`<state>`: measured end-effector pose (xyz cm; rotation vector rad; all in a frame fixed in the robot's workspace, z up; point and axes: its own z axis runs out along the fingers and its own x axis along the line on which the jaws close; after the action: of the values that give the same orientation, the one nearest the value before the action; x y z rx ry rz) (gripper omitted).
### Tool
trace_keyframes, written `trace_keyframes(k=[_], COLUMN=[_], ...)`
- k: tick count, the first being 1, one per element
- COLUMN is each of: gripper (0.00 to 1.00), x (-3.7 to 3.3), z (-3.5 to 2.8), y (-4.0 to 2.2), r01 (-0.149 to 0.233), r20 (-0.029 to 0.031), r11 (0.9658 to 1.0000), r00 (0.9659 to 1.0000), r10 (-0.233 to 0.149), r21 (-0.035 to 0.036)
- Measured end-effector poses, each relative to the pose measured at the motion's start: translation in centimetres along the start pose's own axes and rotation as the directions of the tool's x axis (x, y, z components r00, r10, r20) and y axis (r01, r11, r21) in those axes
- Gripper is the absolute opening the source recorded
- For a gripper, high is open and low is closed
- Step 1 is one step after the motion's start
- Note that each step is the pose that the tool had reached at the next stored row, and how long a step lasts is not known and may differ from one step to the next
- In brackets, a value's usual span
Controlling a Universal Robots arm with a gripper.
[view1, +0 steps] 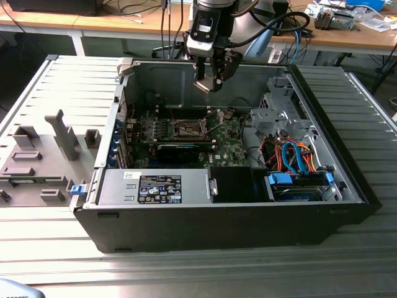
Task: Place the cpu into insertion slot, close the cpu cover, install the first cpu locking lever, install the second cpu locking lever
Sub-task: 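Place the cpu into insertion slot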
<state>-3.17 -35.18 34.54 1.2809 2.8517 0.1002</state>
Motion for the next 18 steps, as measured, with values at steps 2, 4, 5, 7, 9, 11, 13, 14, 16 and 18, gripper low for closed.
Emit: trace_keyframes(k=[2,4,5,7,9,11,13,14,16,18], gripper=[0.55,0.55,0.55,0.55,0.55,0.55,0.55,0.55,0.55,0.55], x=[0.00,0.00,0.00,0.00,0.00,0.00,0.00,0.00,0.00,0.00], z=[0.01,0.01,0.02,0.02,0.03,0.04,0.05,0.05,0.06,0.07], y=[0.00,0.00,0.00,0.00,0.00,0.00,0.00,0.00,0.00,0.00], r01=[-0.001,-0.001,-0.002,-0.003,-0.003,-0.004,-0.005,-0.005,-0.006,-0.007], r20=[0.0000,0.0000,0.0001,0.0002,0.0002,0.0002,0.0003,0.0003,0.0004,0.0004], r11=[1.0000,1.0000,1.0000,1.0000,1.0000,1.0000,1.0000,1.0000,1.0000,1.0000], r00=[1.0000,1.0000,1.0000,1.0000,1.0000,1.0000,1.0000,1.0000,1.0000,1.0000], r10=[0.001,0.001,0.002,0.003,0.003,0.004,0.005,0.005,0.006,0.007], r21=[-0.0001,0.0000,0.0000,0.0000,0.0000,0.0000,-0.0001,-0.0001,0.0000,-0.0001])
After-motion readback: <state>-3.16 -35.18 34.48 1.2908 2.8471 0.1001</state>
